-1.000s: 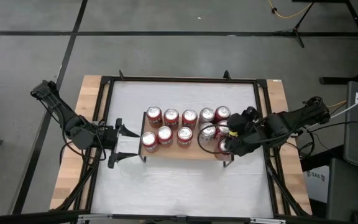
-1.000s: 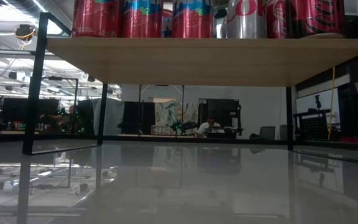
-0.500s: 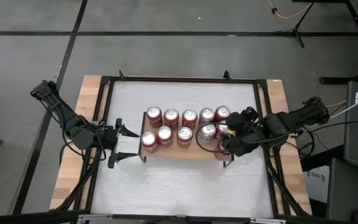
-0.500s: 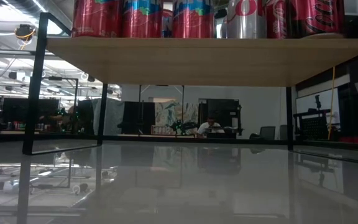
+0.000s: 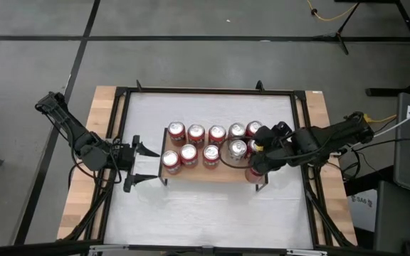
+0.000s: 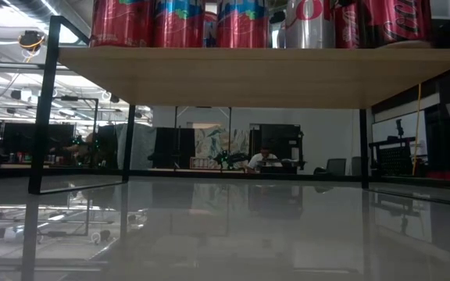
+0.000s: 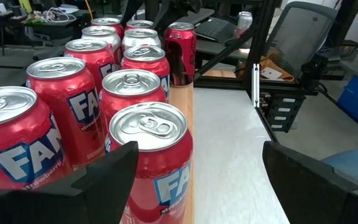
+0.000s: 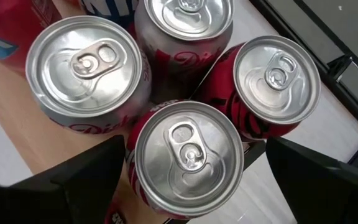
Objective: Place canned beverage on shelf
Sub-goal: Adjust the red white soda can on the shelf, then return to Home Position
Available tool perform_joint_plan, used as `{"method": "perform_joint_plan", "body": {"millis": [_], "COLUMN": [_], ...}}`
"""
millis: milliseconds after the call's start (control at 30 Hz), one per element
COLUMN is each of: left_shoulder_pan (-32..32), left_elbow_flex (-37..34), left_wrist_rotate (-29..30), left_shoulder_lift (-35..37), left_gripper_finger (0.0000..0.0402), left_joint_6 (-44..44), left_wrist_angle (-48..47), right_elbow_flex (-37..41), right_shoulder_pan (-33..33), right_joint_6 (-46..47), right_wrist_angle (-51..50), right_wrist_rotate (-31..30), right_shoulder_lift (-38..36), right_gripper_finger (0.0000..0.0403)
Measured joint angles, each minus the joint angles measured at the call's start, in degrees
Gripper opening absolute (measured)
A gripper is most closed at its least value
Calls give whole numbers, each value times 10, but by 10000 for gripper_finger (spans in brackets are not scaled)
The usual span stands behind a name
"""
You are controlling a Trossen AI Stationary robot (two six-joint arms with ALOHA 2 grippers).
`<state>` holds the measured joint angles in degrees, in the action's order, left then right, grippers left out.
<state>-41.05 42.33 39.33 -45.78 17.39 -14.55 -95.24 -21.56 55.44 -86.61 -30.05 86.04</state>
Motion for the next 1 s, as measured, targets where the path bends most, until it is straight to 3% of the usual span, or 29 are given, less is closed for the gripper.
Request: {"method": "perform_joint_plan", "body": {"millis": [500,833,1000], "left_shoulder_pan": [0,0,0], "left_elbow_flex": [0,0,0], "left_wrist_rotate": [0,0,2], "left_shoulder_lift": [0,21,61], "left_gripper_finger": [336,336,336], "left_joint_6": [-1,-15,-52], "left_wrist_angle": [0,9,9], "right_elbow_flex": [-9,-103,-116], "right_shoulder_pan": [-2,-2,-2], "right_joint_6": [-5,-94,-143], "right_wrist_angle": [-10,-20,-20], "right_wrist_rotate": [8,12,6], "right_shoulder_lift": [0,-12,-59], "right_gripper_finger": [383,383,382]}}
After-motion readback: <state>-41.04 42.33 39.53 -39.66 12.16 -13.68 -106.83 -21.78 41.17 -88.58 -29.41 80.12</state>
